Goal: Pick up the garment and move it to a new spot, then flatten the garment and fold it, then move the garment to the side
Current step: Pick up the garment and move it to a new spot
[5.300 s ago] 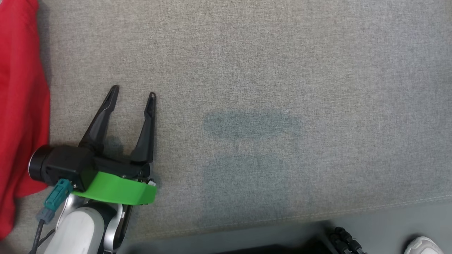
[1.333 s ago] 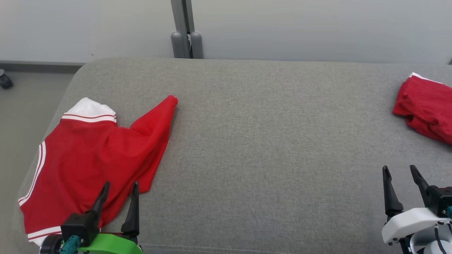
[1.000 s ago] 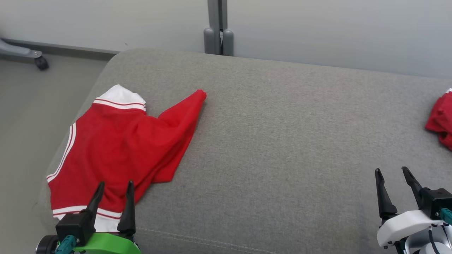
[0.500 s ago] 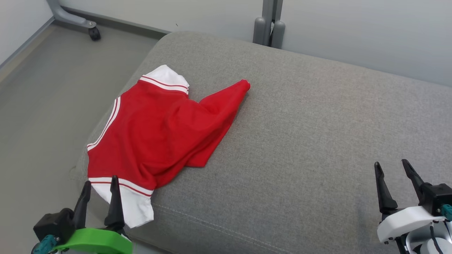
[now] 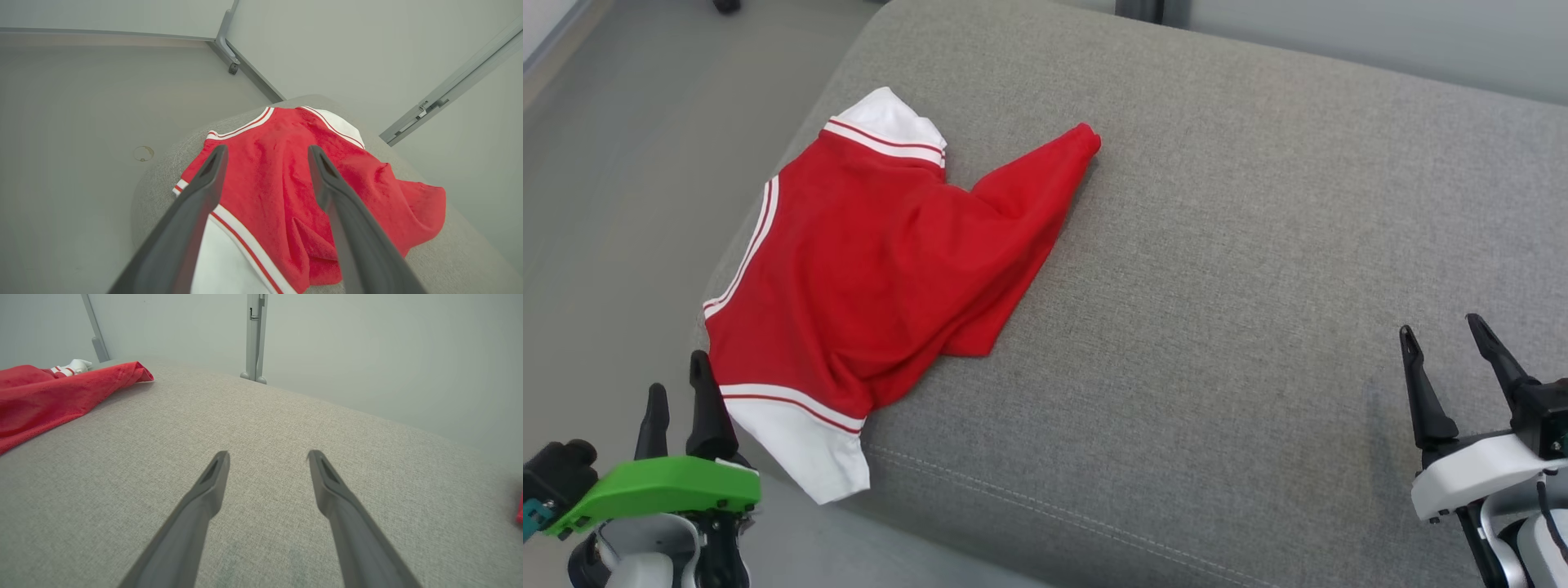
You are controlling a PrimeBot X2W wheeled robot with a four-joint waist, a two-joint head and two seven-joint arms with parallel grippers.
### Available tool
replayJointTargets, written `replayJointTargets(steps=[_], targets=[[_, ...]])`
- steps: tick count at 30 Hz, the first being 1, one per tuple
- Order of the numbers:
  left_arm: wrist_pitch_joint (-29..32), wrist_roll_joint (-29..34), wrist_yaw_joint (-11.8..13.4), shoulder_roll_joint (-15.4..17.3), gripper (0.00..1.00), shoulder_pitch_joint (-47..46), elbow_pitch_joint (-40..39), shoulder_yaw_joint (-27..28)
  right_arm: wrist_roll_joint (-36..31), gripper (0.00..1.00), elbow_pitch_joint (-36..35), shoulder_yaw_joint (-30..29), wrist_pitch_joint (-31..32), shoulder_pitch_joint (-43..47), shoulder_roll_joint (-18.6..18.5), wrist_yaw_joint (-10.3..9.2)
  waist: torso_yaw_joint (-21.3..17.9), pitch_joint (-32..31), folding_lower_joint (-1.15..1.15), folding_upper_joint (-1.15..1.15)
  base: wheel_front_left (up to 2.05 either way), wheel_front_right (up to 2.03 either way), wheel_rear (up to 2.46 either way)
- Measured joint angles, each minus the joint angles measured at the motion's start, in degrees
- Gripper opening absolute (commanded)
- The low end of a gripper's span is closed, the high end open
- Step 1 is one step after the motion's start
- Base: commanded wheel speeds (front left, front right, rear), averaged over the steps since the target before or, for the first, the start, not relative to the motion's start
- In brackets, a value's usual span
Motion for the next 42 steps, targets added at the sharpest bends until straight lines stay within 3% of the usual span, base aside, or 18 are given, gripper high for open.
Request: replayJointTargets(steps=[6,17,28,42], targets=[[2.2,-7.84,-0.27,-0.64,1.0,-4.8,4.41,4.3,-0.41,1.0,-2.72,-0.77,1.11,-1.53,-1.23,0.0,-1.14,4.14,0.0,0.0,0.0,0.0,0.0],[7.09,-9.57,-1.88,0.05,1.0,-10.78,15.13,3.61,-0.44,1.0,-4.36,-3.25,1.8,-2.55,-2.87,-0.48,-3.67,10.38,0.0,0.0,0.0,0.0,0.0],[10.29,-13.02,-2.37,-0.04,1.0,-14.36,24.28,5.26,-0.57,1.0,-7.44,-3.43,3.56,-3.37,-4.28,-0.44,-4.38,11.77,0.0,0.0,0.0,0.0,0.0],[13.29,-14.82,-4.82,0.04,1.0,-19.23,29.18,4.86,-0.56,1.0,-11.28,-4.08,5.16,-3.61,-5.11,-0.45,-5.46,14.49,0.0,0.0,0.0,0.0,0.0]])
